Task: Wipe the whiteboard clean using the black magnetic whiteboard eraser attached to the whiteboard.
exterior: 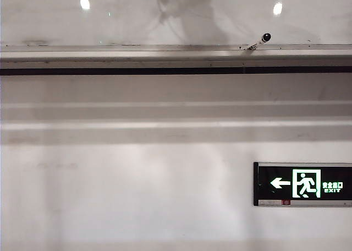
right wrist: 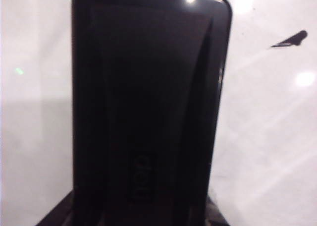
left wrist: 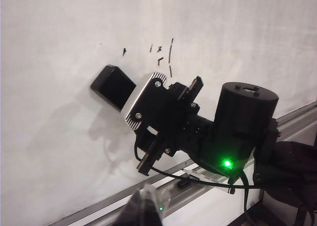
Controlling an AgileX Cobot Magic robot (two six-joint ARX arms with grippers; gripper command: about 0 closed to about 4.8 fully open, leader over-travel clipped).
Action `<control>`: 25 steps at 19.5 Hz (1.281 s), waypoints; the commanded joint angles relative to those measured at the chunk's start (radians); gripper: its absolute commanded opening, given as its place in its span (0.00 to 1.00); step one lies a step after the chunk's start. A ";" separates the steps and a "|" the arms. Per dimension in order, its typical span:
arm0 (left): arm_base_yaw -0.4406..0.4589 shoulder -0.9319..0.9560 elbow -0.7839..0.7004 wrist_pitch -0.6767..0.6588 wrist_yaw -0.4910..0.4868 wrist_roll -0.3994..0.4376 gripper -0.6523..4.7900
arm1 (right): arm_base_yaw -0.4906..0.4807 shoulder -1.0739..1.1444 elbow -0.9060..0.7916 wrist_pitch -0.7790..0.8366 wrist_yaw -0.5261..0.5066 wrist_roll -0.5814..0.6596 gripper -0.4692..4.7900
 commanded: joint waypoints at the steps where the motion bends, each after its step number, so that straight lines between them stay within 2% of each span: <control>1: -0.001 -0.003 0.003 0.012 0.006 0.000 0.11 | -0.018 -0.017 0.106 0.036 0.118 -0.015 0.36; 4: -0.001 -0.005 0.003 0.011 0.019 -0.001 0.11 | -0.018 -0.017 0.155 0.014 0.153 -0.015 0.36; 9: -0.001 -0.005 0.003 0.010 0.032 -0.004 0.11 | -0.017 -0.011 0.167 -0.155 0.032 -0.027 0.34; 13: -0.001 -0.006 0.003 0.010 0.032 -0.003 0.11 | -0.038 -0.003 0.168 -0.083 0.216 -0.027 0.34; 16: -0.001 -0.005 0.003 0.011 0.031 -0.003 0.11 | -0.087 -0.034 0.168 -0.076 0.241 -0.027 0.30; 20: -0.001 -0.005 0.003 0.010 0.032 -0.003 0.11 | -0.126 -0.070 0.168 -0.062 0.240 -0.026 0.30; 22: -0.001 -0.005 0.003 0.011 0.032 -0.003 0.11 | -0.142 -0.076 0.168 -0.071 0.213 -0.026 0.30; 24: -0.001 -0.005 0.003 0.011 0.031 -0.003 0.11 | -0.142 -0.076 0.168 -0.164 0.123 -0.006 0.29; 25: -0.001 -0.005 0.003 0.013 0.032 -0.003 0.11 | -0.142 -0.075 0.167 -0.259 0.063 0.060 0.28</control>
